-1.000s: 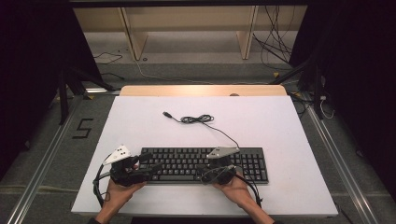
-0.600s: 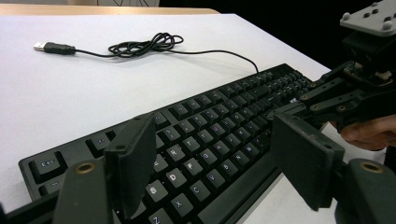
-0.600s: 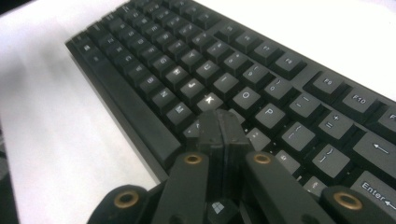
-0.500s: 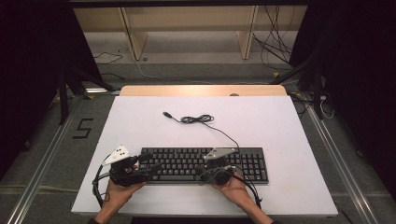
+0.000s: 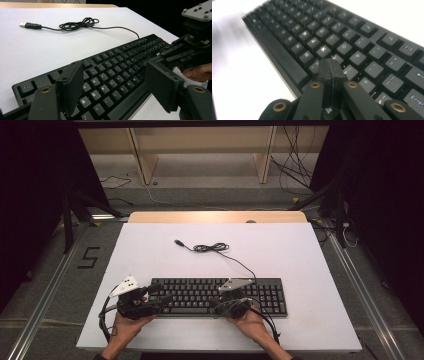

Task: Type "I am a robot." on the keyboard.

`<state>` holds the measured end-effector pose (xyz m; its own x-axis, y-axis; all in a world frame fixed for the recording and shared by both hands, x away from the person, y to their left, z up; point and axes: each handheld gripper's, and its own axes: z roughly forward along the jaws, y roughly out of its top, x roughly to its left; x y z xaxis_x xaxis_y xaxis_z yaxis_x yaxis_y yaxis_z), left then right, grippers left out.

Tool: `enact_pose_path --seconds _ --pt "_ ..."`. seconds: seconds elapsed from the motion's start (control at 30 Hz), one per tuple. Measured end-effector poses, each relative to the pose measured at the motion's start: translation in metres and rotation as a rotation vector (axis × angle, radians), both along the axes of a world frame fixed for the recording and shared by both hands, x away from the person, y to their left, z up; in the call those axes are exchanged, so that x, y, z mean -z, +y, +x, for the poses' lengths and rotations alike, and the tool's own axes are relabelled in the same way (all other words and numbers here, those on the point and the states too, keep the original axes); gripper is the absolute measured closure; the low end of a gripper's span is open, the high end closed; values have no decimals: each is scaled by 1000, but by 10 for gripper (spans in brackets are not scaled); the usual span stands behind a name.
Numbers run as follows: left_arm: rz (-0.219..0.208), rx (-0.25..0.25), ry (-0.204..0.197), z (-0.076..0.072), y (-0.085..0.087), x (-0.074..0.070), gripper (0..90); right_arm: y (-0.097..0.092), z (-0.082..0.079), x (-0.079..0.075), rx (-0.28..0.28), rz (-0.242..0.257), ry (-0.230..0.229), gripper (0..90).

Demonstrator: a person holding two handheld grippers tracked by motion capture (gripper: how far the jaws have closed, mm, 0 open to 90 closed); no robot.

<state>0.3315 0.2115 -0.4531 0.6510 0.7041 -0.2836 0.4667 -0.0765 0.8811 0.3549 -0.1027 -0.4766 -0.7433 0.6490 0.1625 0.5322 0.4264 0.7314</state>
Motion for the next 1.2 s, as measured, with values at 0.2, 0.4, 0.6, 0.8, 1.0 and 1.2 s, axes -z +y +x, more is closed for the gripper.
enact_pose_path --seconds 0.2,0.4,0.6,0.8,1.0,1.2 --pt "1 1 -1 0 0 0 309 -12 -1 -12 31 73 -27 790" --pt "5 5 0 0 -1 0 308 -26 -4 -24 38 121 -58 631" --pt "6 5 -1 0 0 -1 307 -33 -6 -33 44 168 -75 542" --pt "1 1 -1 0 0 -1 307 -37 -8 -35 46 186 -88 492" --pt "6 5 0 0 0 -1 307 -41 -10 -38 48 195 -104 413" --pt "5 5 2 0 0 0 304 -47 -14 -40 53 210 -122 363"
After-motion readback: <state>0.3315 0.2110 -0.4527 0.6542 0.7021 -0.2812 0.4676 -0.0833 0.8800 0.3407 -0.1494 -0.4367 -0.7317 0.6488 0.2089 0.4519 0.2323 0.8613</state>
